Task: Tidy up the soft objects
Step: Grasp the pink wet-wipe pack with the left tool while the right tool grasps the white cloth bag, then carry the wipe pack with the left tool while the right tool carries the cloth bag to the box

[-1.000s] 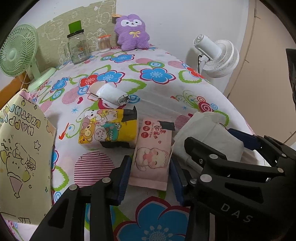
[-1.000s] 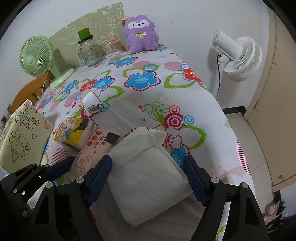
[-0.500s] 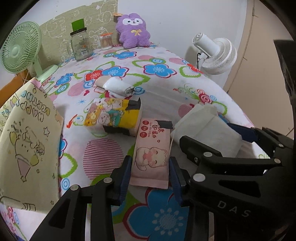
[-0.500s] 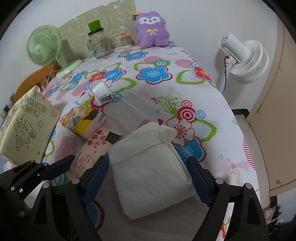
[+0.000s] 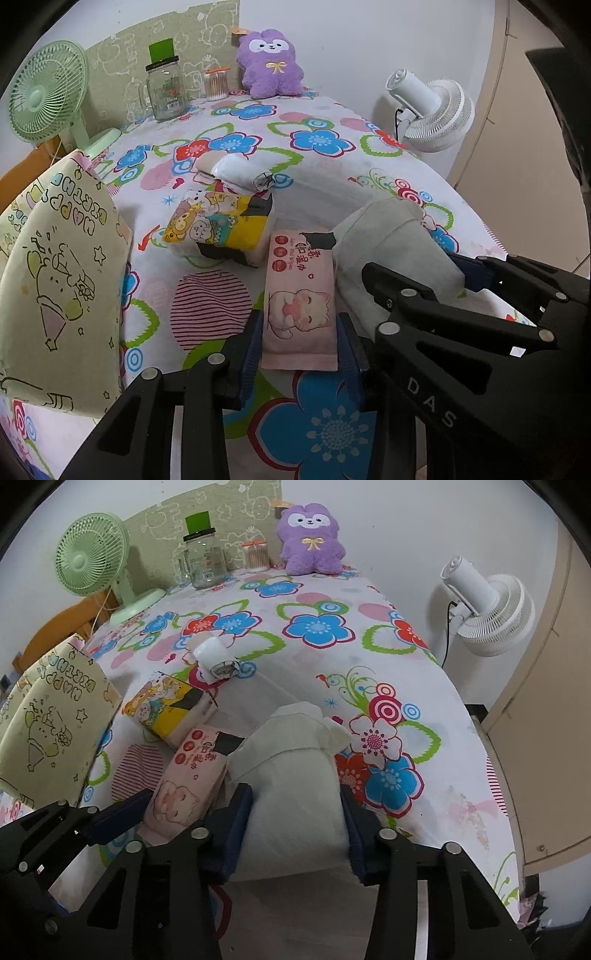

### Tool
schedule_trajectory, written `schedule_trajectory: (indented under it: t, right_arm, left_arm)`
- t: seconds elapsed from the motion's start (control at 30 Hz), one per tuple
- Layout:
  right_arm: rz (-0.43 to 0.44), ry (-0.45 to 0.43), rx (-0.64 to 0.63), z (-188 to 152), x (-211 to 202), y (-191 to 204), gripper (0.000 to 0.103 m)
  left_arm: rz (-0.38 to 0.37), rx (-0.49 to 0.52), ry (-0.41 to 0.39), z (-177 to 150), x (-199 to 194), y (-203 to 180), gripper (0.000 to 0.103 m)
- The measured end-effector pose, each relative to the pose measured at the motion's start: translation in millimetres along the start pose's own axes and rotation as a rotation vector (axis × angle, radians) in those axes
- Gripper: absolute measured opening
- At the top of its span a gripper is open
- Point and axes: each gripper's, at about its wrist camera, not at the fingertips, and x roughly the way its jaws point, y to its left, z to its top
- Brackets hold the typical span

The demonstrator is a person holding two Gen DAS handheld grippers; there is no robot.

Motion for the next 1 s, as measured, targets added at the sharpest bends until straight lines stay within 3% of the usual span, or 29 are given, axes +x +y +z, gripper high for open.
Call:
schedule_trajectory:
  t: [0.13, 1.0]
  right_arm:
    - [0.006, -0.016, 0.007, 2, -7, 0, 0.042]
    - [-0.007, -0.17, 0.007, 31, -83, 10, 0.042]
  left_arm:
    - [-0.006, -0.005, -0.018, 2, -6, 0, 0.039]
    - [0.006, -0.008, -0.179, 31, -78, -1, 0.039]
